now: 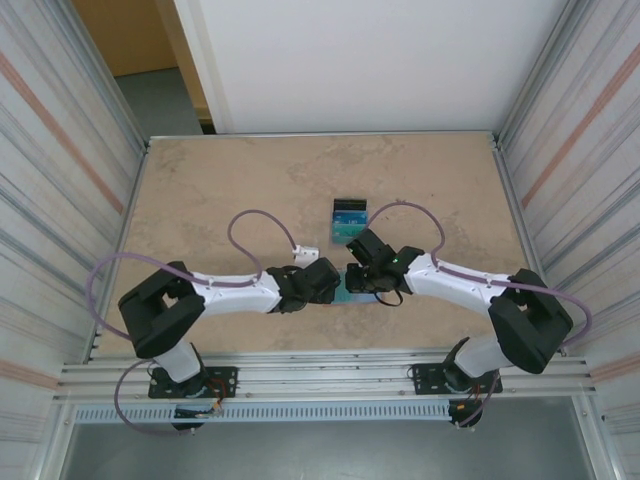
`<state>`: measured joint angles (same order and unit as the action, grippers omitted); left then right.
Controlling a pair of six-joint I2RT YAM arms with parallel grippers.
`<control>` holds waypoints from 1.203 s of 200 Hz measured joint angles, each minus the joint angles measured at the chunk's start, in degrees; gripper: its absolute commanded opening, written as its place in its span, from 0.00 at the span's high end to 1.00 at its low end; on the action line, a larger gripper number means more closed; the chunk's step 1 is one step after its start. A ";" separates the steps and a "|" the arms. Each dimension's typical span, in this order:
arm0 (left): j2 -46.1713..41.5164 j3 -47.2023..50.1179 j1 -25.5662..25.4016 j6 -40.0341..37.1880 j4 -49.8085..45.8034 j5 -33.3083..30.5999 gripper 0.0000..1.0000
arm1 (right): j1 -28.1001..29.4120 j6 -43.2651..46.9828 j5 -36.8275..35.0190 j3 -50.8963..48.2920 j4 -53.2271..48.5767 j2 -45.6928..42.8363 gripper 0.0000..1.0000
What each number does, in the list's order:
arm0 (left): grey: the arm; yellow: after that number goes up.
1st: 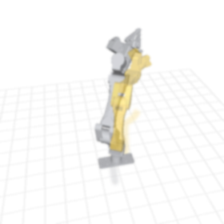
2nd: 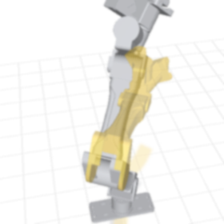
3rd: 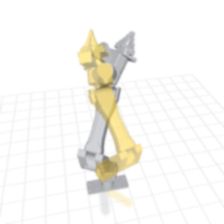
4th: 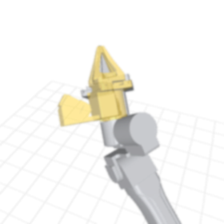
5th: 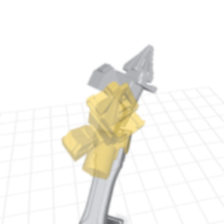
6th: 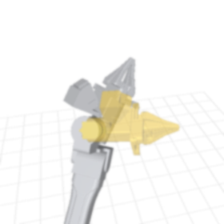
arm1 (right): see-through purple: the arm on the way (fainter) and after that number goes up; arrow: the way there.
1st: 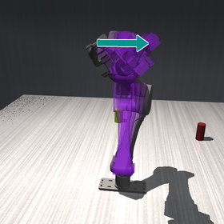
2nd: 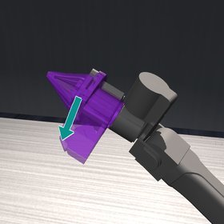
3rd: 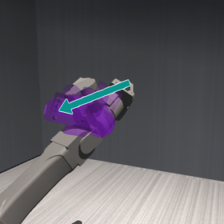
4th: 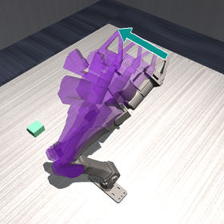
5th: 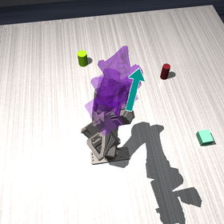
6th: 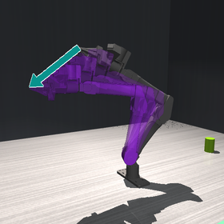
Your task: Take the credit cards out of the card holder
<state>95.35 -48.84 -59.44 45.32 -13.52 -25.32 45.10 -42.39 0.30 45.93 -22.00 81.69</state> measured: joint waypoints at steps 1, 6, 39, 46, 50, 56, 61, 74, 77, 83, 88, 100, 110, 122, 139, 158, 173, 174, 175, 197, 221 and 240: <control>0.04 0.00 0.00 0.00 0.02 0.02 0.01 | -0.04 0.00 0.00 -0.02 0.00 -0.02 0.73; 0.57 -0.02 0.04 0.00 0.02 0.20 0.01 | -0.31 -0.22 0.02 -0.09 -0.09 -0.13 0.71; 2.29 -1.36 0.09 0.02 0.11 0.31 0.01 | -1.84 -0.48 -0.68 -0.09 -1.01 -0.55 0.63; 2.54 -1.66 0.09 0.02 0.11 0.31 0.01 | -2.21 -0.46 -0.94 -0.09 -1.40 -0.68 0.63; 2.64 -1.79 0.09 0.02 0.09 0.31 0.01 | -2.45 -0.44 -1.11 -0.09 -1.62 -0.74 0.63; 2.75 -1.88 0.09 0.02 0.09 0.31 0.01 | -2.89 -0.44 -1.55 -0.09 -2.01 -0.85 0.63; 2.80 -1.90 0.09 0.02 0.07 0.28 0.01 | -3.32 -0.39 -1.84 -0.09 -2.27 -0.87 0.63; 2.82 -1.95 0.09 0.02 -0.09 0.26 0.01 | -4.68 -0.07 -2.43 -0.11 -2.93 -0.90 0.63; 2.82 -1.95 0.09 0.02 -0.09 0.26 0.01 | -5.03 0.00 -2.62 -0.11 -3.10 -0.90 0.63; 2.82 -1.95 0.09 0.02 -0.09 0.26 0.01 | -5.55 0.22 -2.99 -0.15 -3.37 -0.90 0.63; 2.82 -1.95 0.09 0.02 -0.11 0.26 0.01 | -5.95 0.48 -3.32 -0.20 -3.56 -0.90 0.63; 2.82 -2.01 0.09 0.02 -0.17 0.26 0.01 | -6.80 0.87 -3.80 -0.42 -4.04 -0.87 0.64; 2.82 -2.10 0.09 0.02 -0.33 0.26 0.01 | -7.17 1.05 -4.24 -0.59 -4.42 -0.81 0.65; 2.82 -2.16 0.09 0.02 -0.46 0.26 0.01 | -7.21 1.07 -4.81 -0.96 -4.66 -0.72 0.67; 2.82 -2.36 0.09 0.20 -1.03 0.26 0.01 | -7.21 1.29 -5.22 -1.81 -4.63 -0.68 0.68; 2.82 -2.64 0.09 0.46 -1.68 0.24 0.01 | -7.19 1.53 -5.90 -3.15 -4.70 -0.66 0.70; 2.82 -2.69 0.09 0.76 -2.03 0.22 0.02 | -7.19 1.75 -6.95 -3.80 -5.49 -0.50 0.70; 2.82 -2.71 0.09 0.81 -2.05 0.22 0.01 | -7.19 1.77 -7.04 -3.82 -5.51 -0.46 0.70; 2.82 -2.71 0.09 0.87 -2.08 0.22 0.01 | -7.19 1.79 -7.10 -3.85 -5.57 -0.44 0.70; 2.78 -2.69 0.09 1.27 -2.43 0.22 0.01 | -7.19 2.14 -9.57 -3.85 -7.58 -0.31 0.71; 2.49 -2.71 0.09 1.29 -2.91 0.22 0.01 | -7.19 2.12 -12.81 -3.85 -10.05 -0.31 0.71; 1.97 -2.71 0.09 1.27 -3.37 0.22 0.01 | -7.19 2.10 -15.06 -3.82 -12.22 -0.55 0.70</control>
<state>97.32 -51.55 -59.35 46.59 -16.88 -25.10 37.91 -40.29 -14.76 42.11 -34.22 81.14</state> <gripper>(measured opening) 0.986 0.293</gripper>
